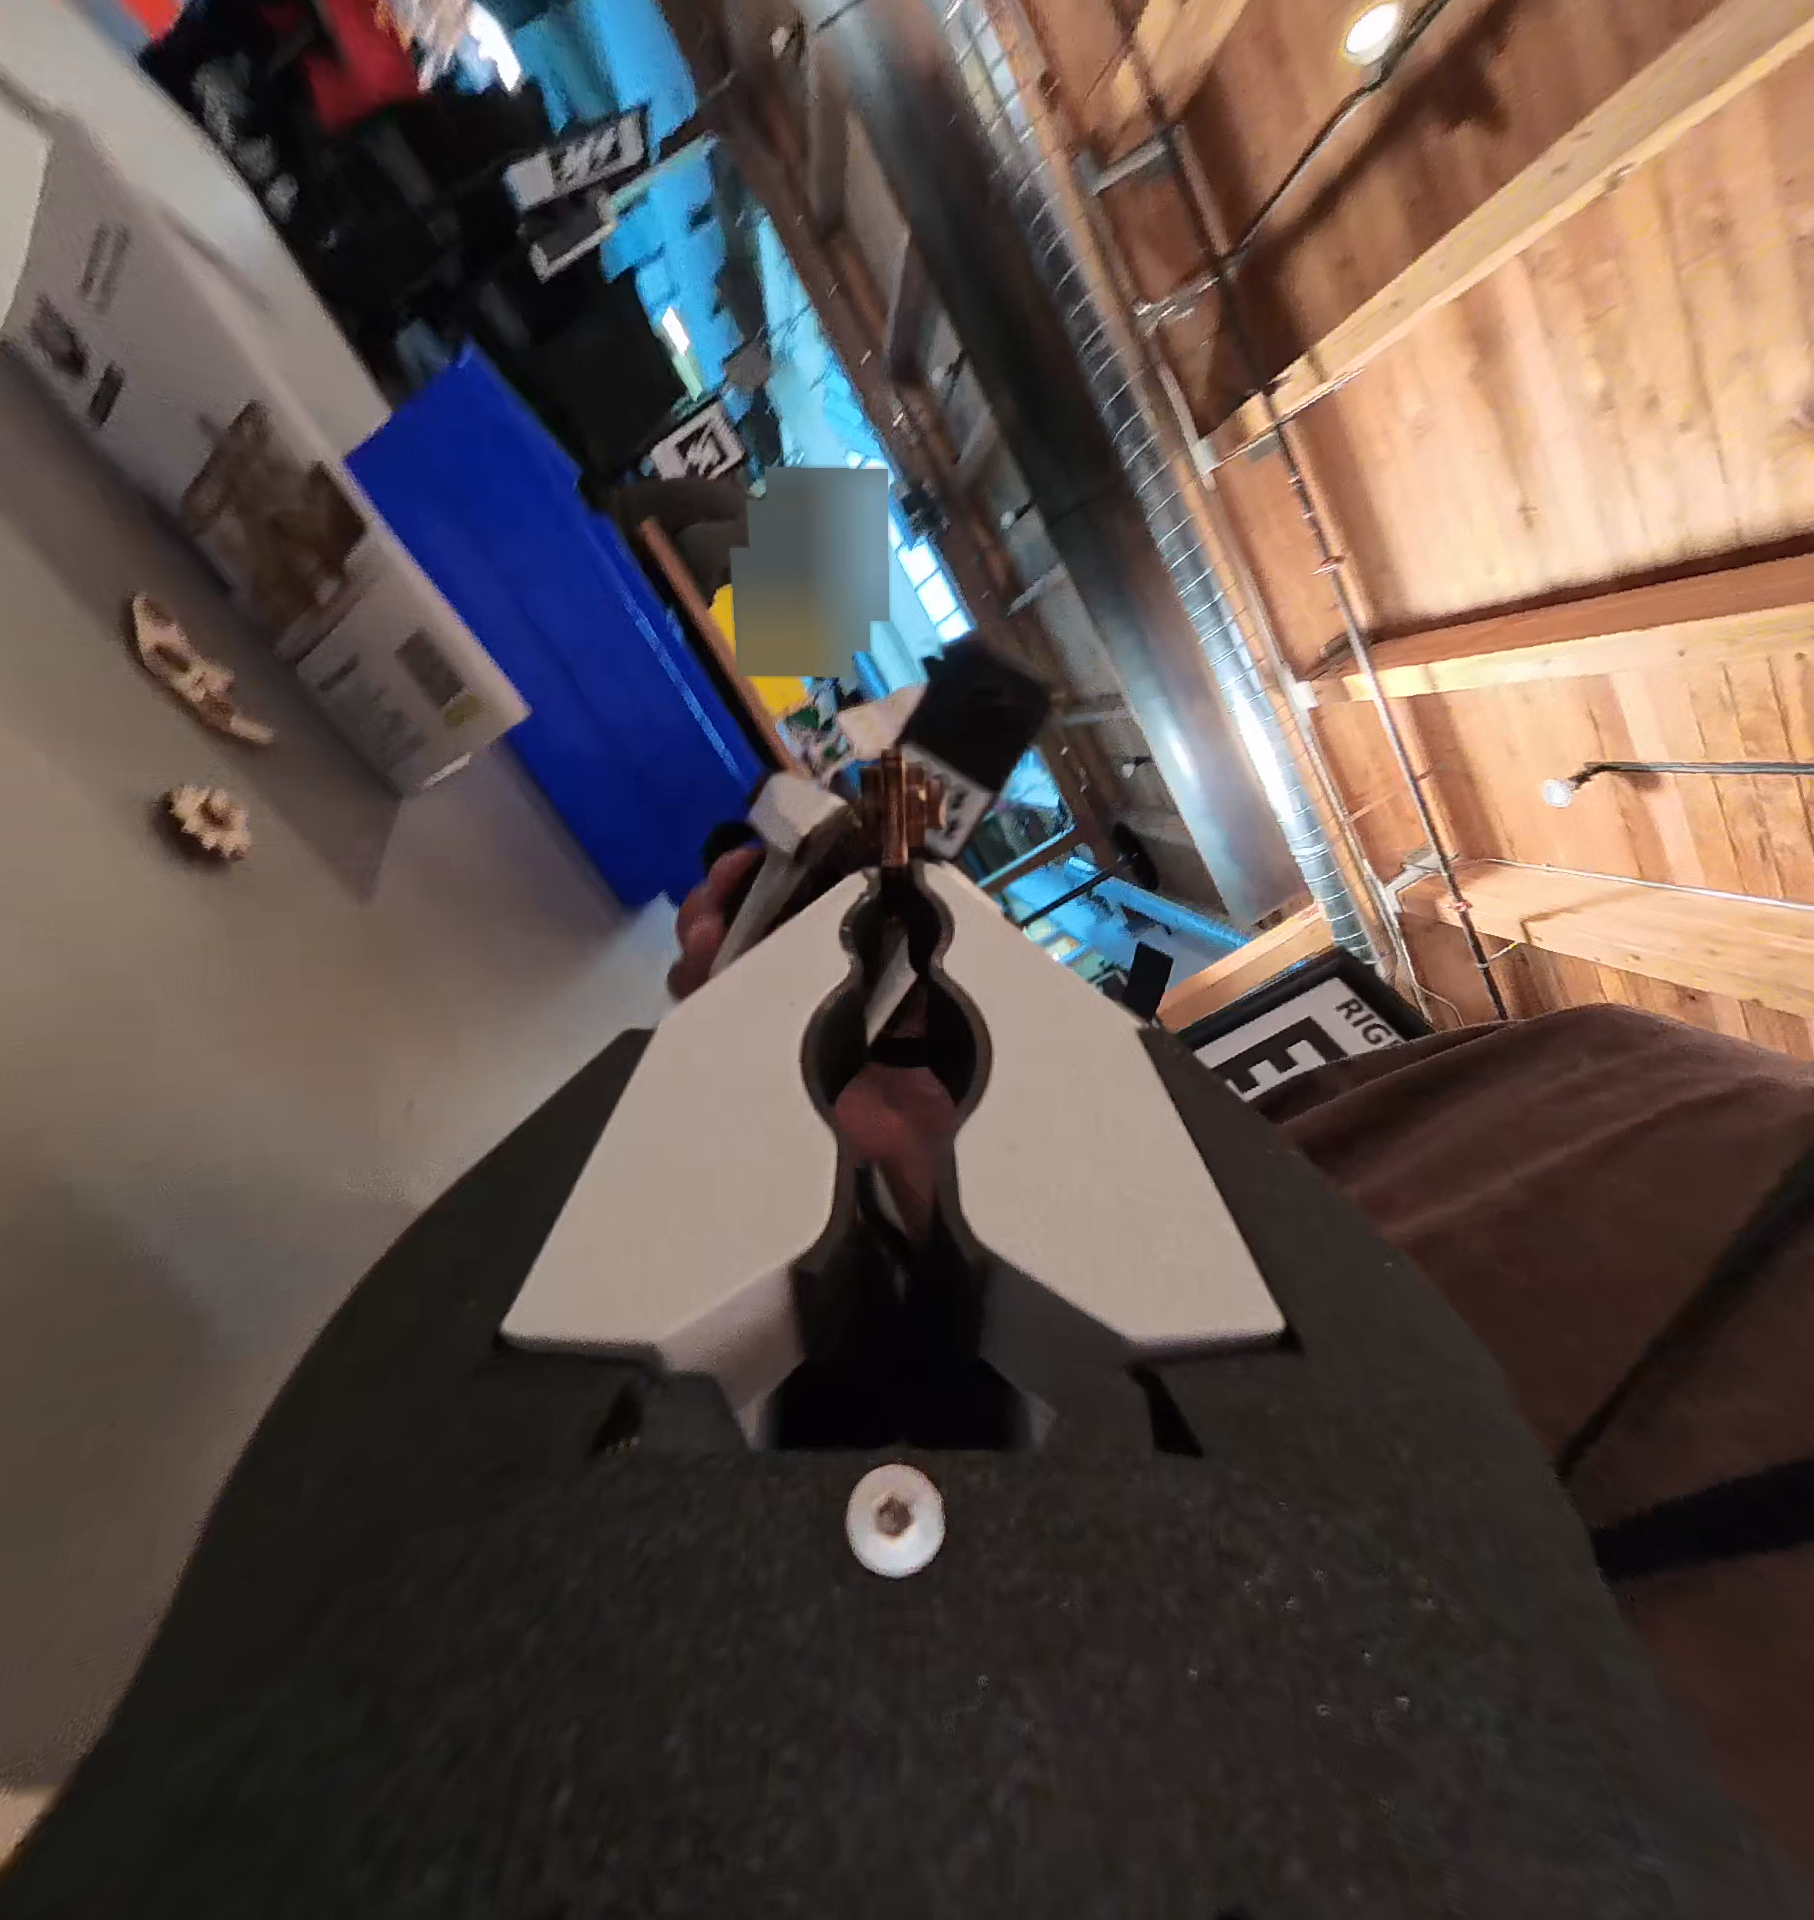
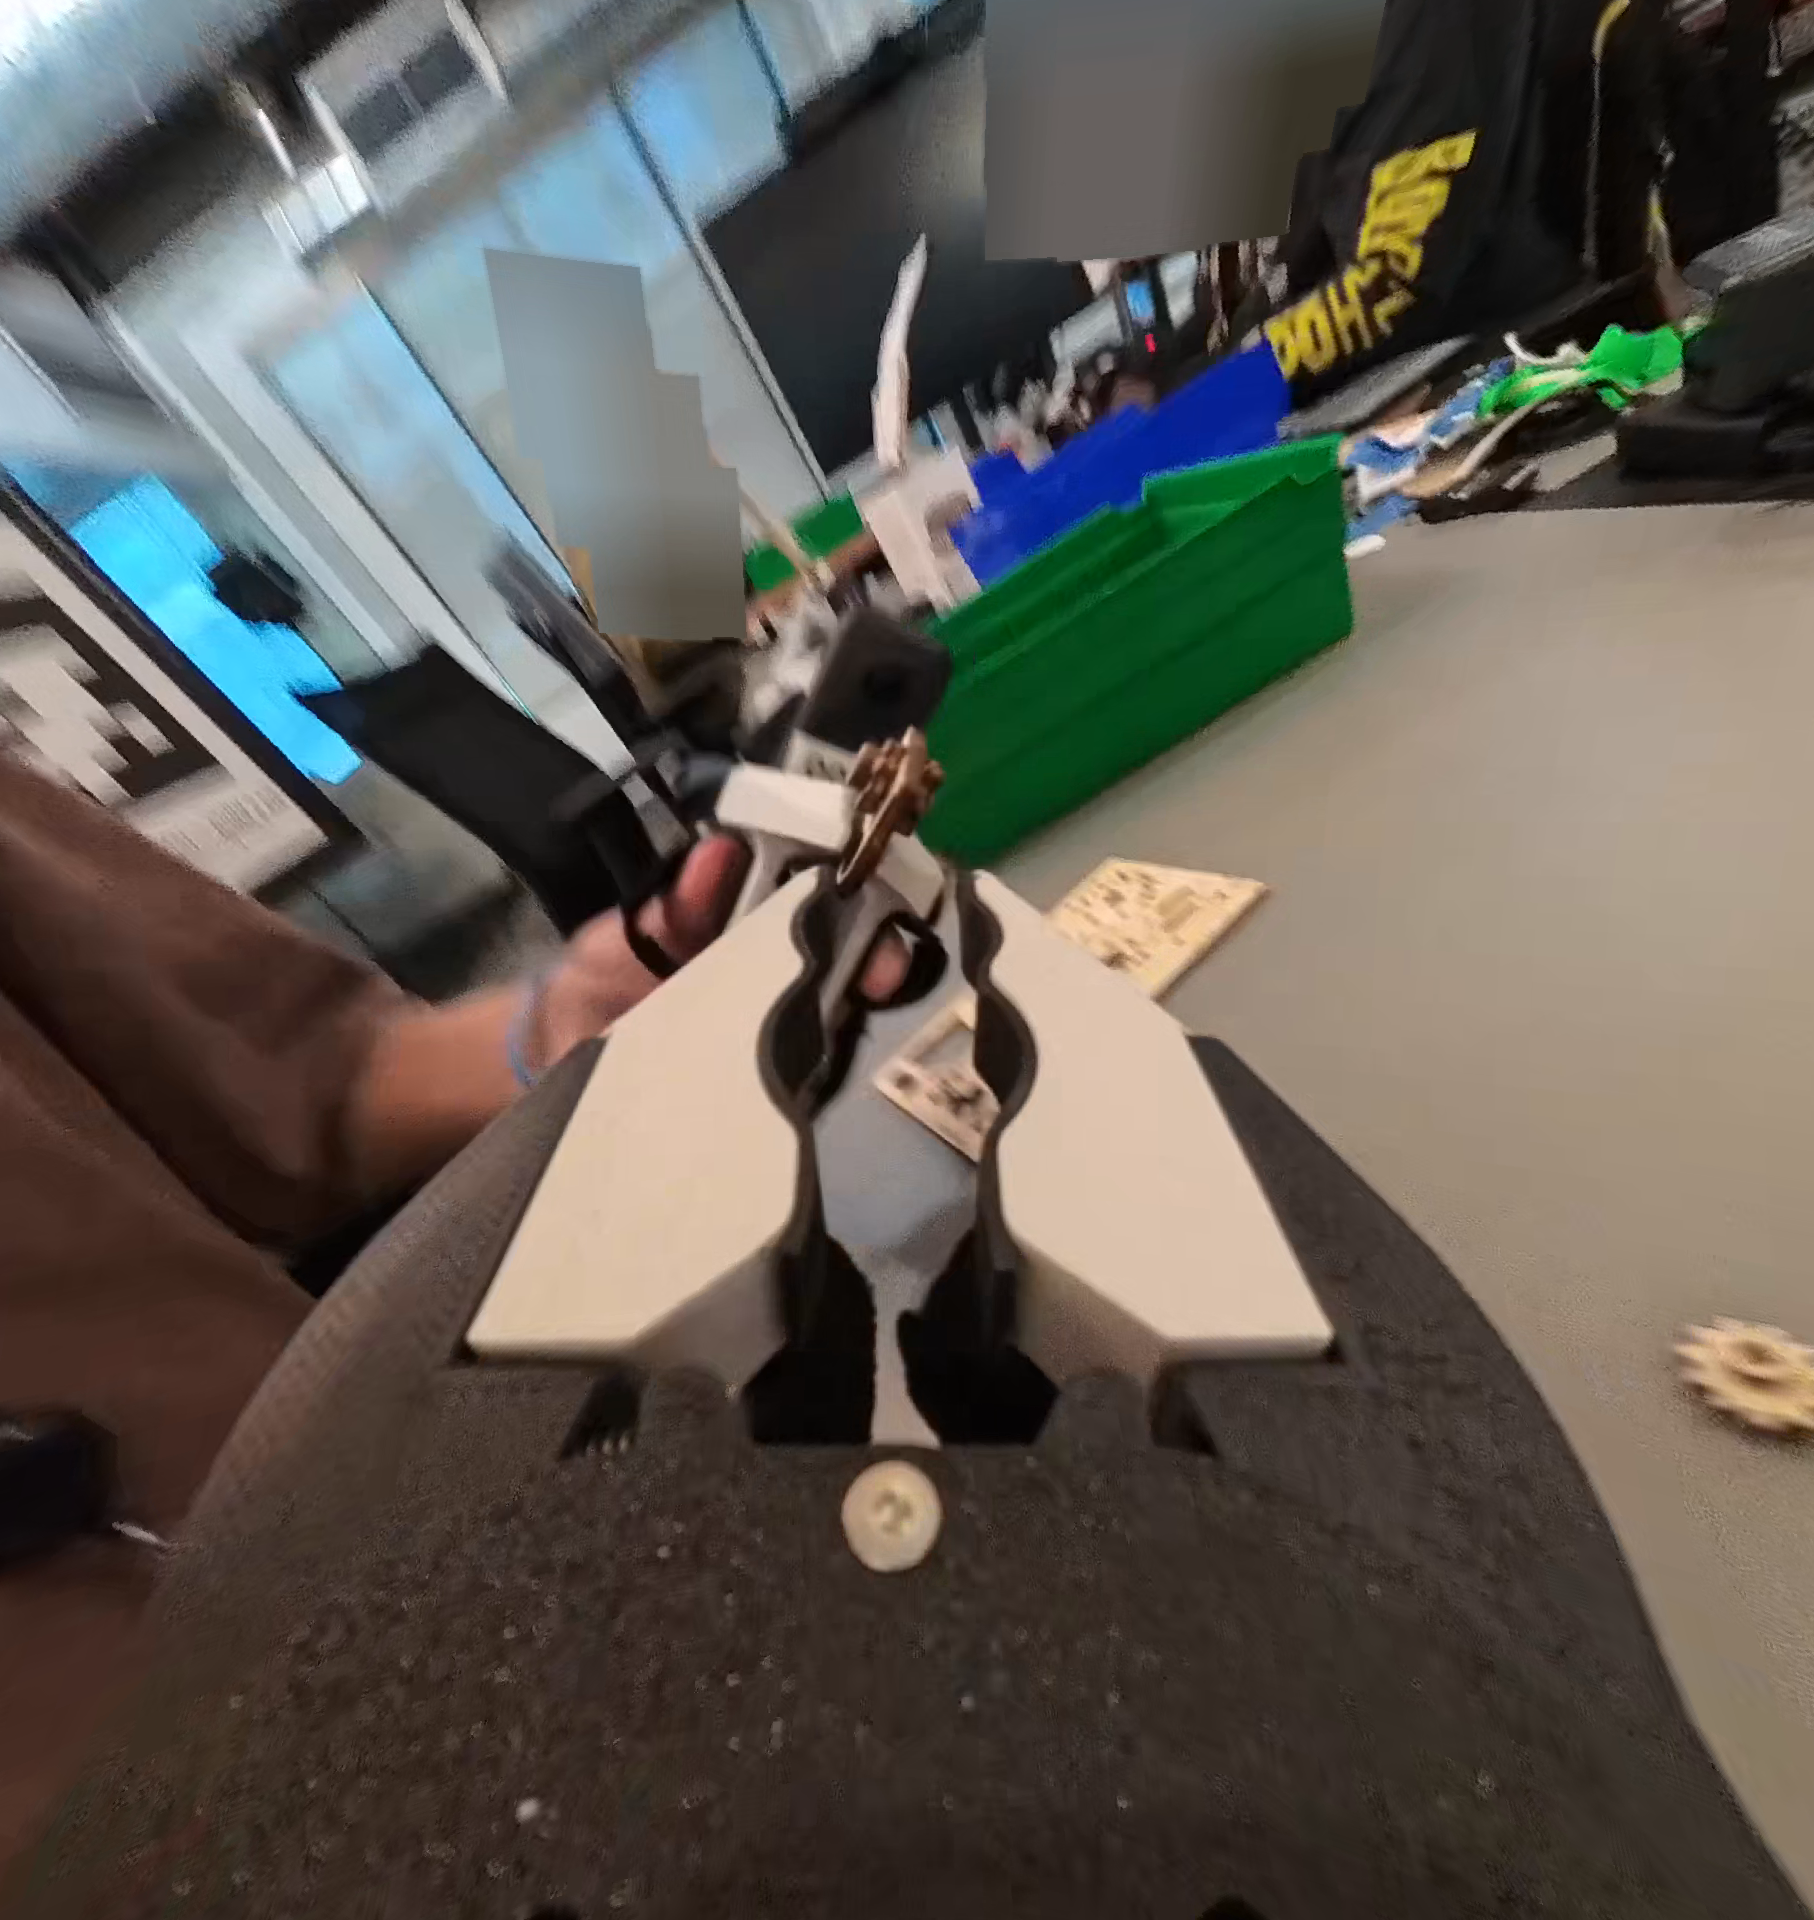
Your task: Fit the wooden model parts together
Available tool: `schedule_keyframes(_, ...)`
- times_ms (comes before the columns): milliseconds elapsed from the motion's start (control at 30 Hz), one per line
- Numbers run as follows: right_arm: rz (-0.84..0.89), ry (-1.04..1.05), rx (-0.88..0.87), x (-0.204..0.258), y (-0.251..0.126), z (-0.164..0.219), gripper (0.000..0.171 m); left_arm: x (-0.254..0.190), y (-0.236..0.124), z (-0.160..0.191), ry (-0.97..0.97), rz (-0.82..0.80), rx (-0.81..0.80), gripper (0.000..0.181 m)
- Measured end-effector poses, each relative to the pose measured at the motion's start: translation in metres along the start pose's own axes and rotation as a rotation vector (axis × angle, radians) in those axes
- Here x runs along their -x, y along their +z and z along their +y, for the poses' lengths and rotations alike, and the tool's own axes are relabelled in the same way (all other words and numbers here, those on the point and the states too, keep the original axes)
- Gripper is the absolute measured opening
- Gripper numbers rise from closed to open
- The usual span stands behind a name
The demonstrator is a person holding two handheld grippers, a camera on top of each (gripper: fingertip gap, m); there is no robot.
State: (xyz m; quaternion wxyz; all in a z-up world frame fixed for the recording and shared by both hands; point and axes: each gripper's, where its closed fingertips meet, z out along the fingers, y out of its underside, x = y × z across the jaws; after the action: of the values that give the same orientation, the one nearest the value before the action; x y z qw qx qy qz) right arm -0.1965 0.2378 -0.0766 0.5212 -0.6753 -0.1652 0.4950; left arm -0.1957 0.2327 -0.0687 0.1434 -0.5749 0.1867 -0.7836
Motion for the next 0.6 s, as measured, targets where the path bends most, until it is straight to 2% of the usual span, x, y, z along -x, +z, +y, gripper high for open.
schedule_keyframes(133, -0.094, 0.222, -0.178, 0.013, -0.004, -0.016, 0.011, -0.007, 0.005, 0.000, 0.146, -0.029, -0.018, 0.000)
schedule_keyframes(300, -0.077, 0.301, -0.233, 0.011, -0.007, -0.010, 0.002, -0.007, 0.011, 0.006, 0.187, -0.049, -0.008, 0.000)
schedule_keyframes(400, -0.080, 0.363, -0.161, 0.006, -0.014, -0.003, 0.002, 0.002, 0.011, 0.016, 0.217, -0.100, 0.071, 0.002)
schedule_keyframes(467, -0.083, 0.434, -0.127, -0.002, -0.025, -0.004, 0.002, 0.009, 0.006, 0.021, 0.246, -0.139, 0.164, 0.020)
schedule_keyframes(600, -0.120, 0.552, 0.148, -0.006, -0.038, 0.019, 0.003, 0.015, -0.003, 0.027, 0.295, -0.185, 0.299, 0.027)
